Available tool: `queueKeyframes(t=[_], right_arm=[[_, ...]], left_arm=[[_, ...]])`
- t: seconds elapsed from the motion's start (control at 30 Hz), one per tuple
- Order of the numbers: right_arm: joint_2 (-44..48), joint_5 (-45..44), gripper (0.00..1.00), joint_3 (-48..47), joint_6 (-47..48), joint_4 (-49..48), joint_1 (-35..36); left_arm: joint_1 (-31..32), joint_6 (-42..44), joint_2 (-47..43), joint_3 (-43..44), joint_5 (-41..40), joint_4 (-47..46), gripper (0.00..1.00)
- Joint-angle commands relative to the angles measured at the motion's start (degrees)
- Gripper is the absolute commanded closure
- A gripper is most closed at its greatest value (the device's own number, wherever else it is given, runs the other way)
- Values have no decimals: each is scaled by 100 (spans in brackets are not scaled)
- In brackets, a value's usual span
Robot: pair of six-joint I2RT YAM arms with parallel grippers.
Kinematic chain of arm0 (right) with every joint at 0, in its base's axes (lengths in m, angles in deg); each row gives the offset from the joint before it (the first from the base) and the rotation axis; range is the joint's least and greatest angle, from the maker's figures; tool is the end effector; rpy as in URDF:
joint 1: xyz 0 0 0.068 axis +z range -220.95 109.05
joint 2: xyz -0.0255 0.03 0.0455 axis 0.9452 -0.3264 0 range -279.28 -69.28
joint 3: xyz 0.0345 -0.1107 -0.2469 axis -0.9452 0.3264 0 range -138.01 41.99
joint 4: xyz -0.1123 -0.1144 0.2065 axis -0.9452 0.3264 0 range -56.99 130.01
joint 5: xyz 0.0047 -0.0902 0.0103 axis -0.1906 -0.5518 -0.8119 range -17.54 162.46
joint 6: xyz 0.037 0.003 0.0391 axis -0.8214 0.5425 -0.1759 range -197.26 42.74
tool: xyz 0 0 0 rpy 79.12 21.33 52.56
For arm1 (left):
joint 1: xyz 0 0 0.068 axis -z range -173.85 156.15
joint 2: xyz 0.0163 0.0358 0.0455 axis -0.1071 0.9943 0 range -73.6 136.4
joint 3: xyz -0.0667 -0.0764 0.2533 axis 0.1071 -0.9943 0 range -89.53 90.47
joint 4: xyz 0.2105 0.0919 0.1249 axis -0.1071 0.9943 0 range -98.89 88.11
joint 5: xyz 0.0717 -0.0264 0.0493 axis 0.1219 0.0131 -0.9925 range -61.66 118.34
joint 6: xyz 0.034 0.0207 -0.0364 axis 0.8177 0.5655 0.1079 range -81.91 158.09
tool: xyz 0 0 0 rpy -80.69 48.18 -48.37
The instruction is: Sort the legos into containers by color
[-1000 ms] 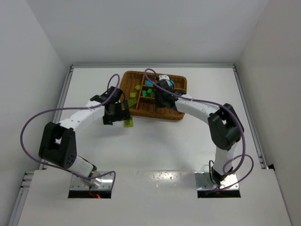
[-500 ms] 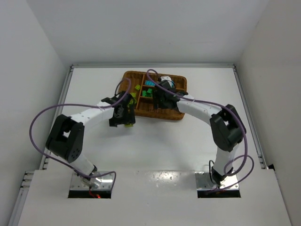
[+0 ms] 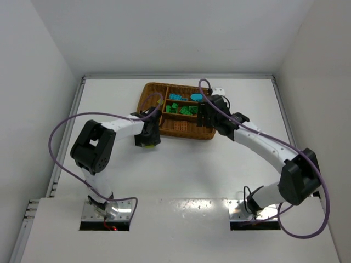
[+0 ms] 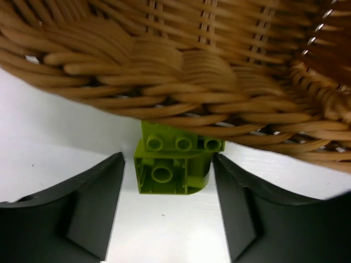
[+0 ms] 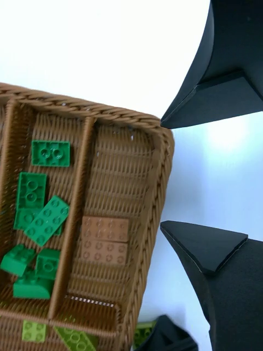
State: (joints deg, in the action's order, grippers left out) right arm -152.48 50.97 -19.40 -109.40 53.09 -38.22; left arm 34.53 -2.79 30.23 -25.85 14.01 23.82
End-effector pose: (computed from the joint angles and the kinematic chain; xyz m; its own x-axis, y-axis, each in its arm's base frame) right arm 0.2748 0.1611 0.2688 -0.6212 0.1893 -0.7604 0.0673 0.9797 0.1890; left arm 0.3043 -0.1544 0.1541 -0.8951 -0.2371 -0.3776 -0.2505 0.9680 -0.0141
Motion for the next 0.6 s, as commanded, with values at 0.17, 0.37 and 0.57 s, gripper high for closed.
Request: queueKeyframes(t=[0.17, 0.37, 0.57], right_arm=[[234, -267, 31, 118, -91, 216, -30], [339, -267, 31, 118, -91, 216, -30], [454, -320, 31, 65, -91, 339, -30]], left_arm=[[185, -78, -91, 189, -228, 24, 45], [185, -130, -932, 294, -333, 640, 46], [-236, 37, -1146, 961, -167, 807, 47]])
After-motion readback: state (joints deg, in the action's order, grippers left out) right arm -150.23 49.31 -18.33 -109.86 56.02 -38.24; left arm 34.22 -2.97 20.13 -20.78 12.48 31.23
